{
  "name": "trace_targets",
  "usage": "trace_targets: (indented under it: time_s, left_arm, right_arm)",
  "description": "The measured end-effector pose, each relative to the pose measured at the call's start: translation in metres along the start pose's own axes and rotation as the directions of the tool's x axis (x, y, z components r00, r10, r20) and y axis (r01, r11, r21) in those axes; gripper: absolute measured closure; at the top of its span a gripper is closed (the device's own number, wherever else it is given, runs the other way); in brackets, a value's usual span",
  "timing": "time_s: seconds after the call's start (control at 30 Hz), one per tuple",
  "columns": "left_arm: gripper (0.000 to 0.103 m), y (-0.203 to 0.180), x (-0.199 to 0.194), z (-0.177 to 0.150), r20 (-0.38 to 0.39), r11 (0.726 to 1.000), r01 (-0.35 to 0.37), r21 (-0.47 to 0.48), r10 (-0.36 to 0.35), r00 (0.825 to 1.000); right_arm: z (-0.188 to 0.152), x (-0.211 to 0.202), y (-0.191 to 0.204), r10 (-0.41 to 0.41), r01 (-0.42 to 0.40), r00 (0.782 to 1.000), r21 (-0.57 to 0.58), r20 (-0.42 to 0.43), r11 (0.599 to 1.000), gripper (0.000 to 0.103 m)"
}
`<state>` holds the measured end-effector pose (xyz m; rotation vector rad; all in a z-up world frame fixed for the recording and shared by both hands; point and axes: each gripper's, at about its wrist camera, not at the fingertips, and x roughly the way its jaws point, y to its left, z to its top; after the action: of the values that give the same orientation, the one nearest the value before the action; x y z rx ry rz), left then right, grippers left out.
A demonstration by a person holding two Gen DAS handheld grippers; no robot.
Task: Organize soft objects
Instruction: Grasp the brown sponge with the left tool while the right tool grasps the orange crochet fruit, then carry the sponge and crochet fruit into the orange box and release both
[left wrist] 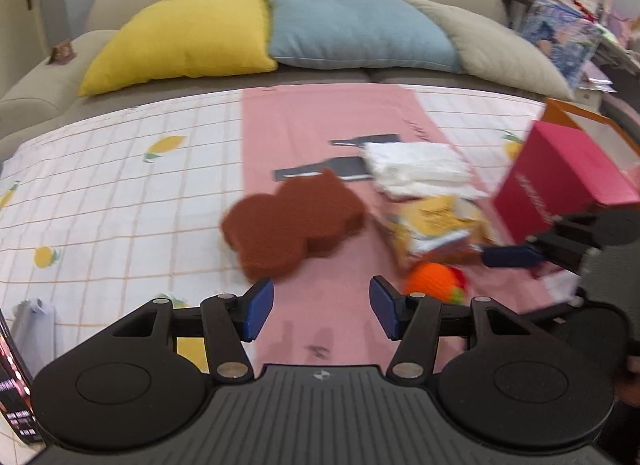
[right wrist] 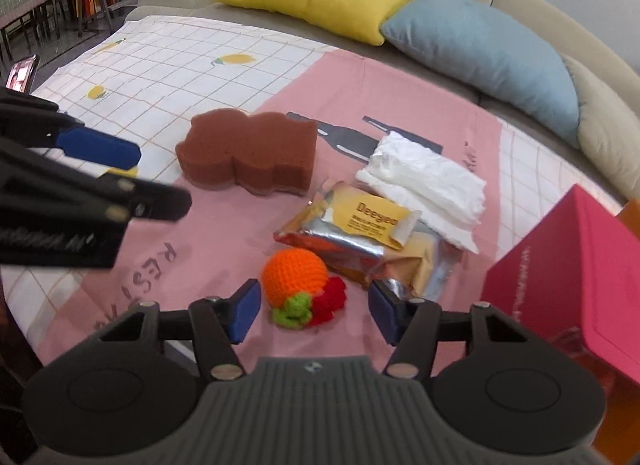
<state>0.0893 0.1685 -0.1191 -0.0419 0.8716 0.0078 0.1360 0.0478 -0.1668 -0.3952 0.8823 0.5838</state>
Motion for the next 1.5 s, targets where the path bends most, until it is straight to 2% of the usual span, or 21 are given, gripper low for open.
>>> trace_targets:
  time_s: [0.1, 0.2, 0.3, 0.33, 0.57, 0.77, 0.87, 1.13, 1.37, 1.5]
  left_arm:
    - [0.034, 0.007, 0.016, 0.004, 0.005, 0.999, -0.036, 0.032, 0.036, 0.999]
    - [0.030, 0.008, 0.034, 0.003, 0.012, 0.991, -0.076, 0.110, 0.075, 0.997]
    - [0.029, 0.009, 0.049, 0.002, -0.009, 0.985, -0.084, 0.152, 0.086, 0.996]
    - [0.029, 0.010, 0.053, 0.001, -0.015, 0.984, -0.083, 0.158, 0.086, 0.996]
    - [0.025, 0.014, 0.072, 0.003, -0.006, 0.983, -0.114, 0.141, 0.116, 0.993]
    - [0.026, 0.016, 0.079, 0.009, -0.007, 0.989, -0.128, 0.066, 0.129, 0.992]
    - [0.038, 0.015, 0.081, 0.010, -0.015, 0.990, -0.120, 0.069, 0.122, 0.992]
    - [0.047, 0.012, 0.067, 0.010, -0.012, 0.991, -0.123, 0.046, 0.124, 0.992]
    - [0.047, -0.004, 0.034, 0.012, 0.004, 0.992, -0.119, 0.038, 0.119, 0.993]
    - [0.047, -0.016, 0.013, 0.011, 0.007, 0.994, -0.111, 0.014, 0.111, 0.994]
  right_arm:
    - [0.004, 0.008, 0.003, 0.008, -0.008, 1.000, -0.001, -0.025, 1.000, 0.044]
    - [0.008, 0.014, 0.005, 0.016, -0.016, 0.999, 0.010, -0.038, 1.000, 0.044]
    - [0.010, 0.021, 0.005, 0.019, -0.017, 0.998, 0.027, -0.066, 0.999, 0.054]
    - [0.010, 0.022, 0.005, 0.009, -0.007, 0.998, 0.026, -0.068, 1.000, 0.054]
    - [0.009, 0.024, 0.002, 0.026, -0.023, 0.997, 0.035, -0.068, 0.999, 0.054]
    - [0.007, 0.025, 0.003, 0.021, -0.019, 0.998, 0.029, -0.063, 0.999, 0.054]
    - [0.007, 0.025, 0.002, 0.025, -0.023, 0.998, 0.029, -0.061, 0.999, 0.054]
    - [0.007, 0.020, 0.000, 0.048, -0.047, 0.998, 0.024, -0.052, 0.999, 0.055]
    - [0.001, -0.007, -0.005, 0.073, -0.073, 0.997, 0.037, -0.010, 0.997, 0.056]
    - [-0.001, -0.029, -0.009, 0.059, -0.060, 0.998, 0.034, 0.020, 0.998, 0.056]
